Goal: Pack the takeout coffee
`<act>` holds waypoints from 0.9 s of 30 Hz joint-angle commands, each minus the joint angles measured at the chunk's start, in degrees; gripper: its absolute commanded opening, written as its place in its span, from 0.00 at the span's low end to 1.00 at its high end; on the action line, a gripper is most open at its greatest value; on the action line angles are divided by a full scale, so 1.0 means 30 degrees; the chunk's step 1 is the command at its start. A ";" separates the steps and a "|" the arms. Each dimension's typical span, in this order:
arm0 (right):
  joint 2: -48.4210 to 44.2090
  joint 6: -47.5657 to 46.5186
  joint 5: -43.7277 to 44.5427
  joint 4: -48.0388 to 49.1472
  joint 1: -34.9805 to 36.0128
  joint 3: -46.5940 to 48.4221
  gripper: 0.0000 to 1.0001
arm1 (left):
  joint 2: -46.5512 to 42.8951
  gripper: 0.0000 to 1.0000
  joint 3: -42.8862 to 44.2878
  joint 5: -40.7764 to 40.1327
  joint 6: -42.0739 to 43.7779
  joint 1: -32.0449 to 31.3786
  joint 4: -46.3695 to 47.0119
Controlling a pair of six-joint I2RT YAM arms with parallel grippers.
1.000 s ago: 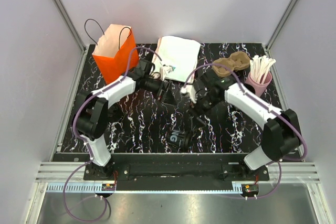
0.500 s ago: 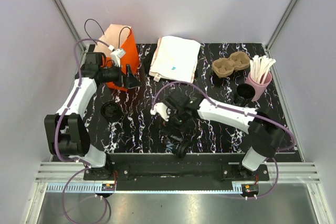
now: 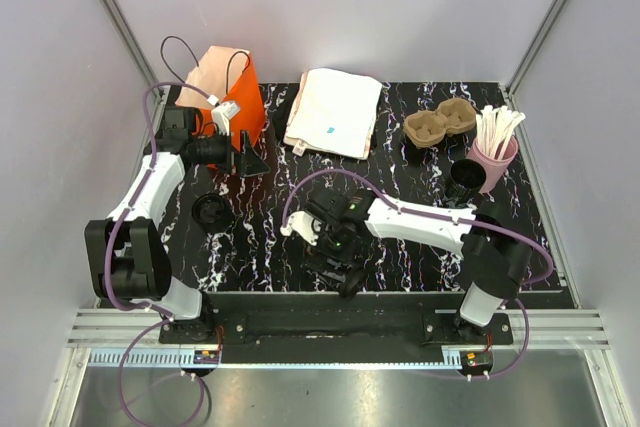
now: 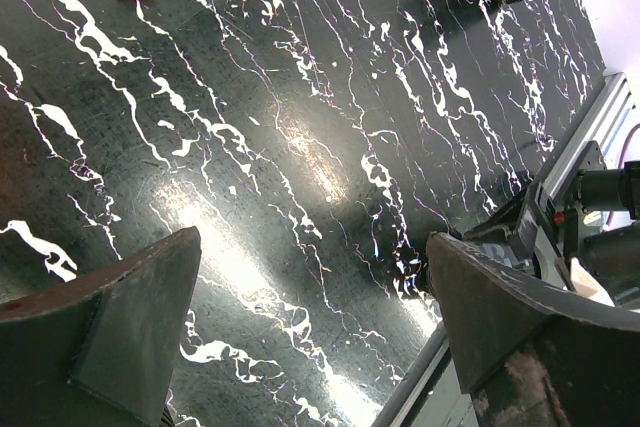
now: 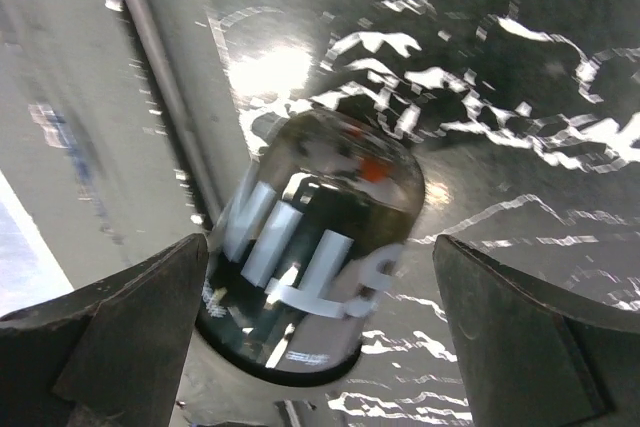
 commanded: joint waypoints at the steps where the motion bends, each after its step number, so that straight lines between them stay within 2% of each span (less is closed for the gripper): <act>1: -0.0124 -0.0738 0.1986 -0.0269 0.0028 -0.0313 1.00 | -0.0672 0.99 0.0091 0.0563 0.0371 0.0006 0.0250; 9: -0.0300 -0.1119 0.3249 -0.0005 -0.0731 -0.0753 0.99 | -0.0994 0.99 -0.0025 0.1003 0.0313 -0.0023 0.0220; 17: 0.0138 -0.2698 0.2488 0.0171 -0.4565 -0.0403 0.95 | -0.1317 0.99 -0.0377 0.1237 0.0459 -0.0081 0.0220; 27: 0.2159 -0.3581 0.1023 0.0083 -0.6474 0.2553 0.93 | -0.1200 0.99 -0.0787 0.1296 0.0518 -0.0433 0.0483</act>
